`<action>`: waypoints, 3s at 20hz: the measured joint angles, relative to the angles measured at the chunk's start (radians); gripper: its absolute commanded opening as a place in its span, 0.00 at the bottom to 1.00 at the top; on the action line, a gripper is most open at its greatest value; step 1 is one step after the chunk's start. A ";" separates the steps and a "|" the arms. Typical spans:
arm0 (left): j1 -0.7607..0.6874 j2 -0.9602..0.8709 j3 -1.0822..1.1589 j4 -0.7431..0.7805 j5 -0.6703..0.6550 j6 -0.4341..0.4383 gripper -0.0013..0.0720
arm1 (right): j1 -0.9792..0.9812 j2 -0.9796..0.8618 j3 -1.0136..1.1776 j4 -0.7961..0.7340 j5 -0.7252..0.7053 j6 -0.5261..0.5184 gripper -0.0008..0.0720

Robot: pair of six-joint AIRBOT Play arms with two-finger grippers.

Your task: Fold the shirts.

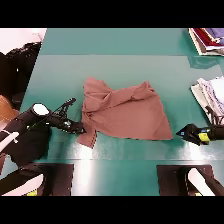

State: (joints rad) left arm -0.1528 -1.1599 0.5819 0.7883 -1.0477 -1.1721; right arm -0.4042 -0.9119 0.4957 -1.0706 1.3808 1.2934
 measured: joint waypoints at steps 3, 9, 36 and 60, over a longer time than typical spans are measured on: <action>-0.004 0.003 0.020 -0.001 0.005 -0.004 0.05 | -0.009 -0.009 -0.056 0.039 -0.037 -0.015 0.61; -0.007 0.005 0.036 -0.003 -0.002 -0.007 0.05 | 0.122 -0.133 -0.083 0.136 -0.112 -0.026 0.42; -0.007 0.356 1.578 0.256 0.033 -0.190 0.05 | 0.272 0.185 1.379 0.126 -0.247 0.014 0.03; -0.007 -0.628 1.363 0.485 -0.046 -0.269 0.66 | 0.344 -0.674 1.043 0.124 -0.239 0.114 0.04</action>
State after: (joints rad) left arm -0.1600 -1.7882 1.9453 1.2736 -1.0935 -1.4406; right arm -0.0605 -1.5860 1.5383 -0.9466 1.1419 1.4071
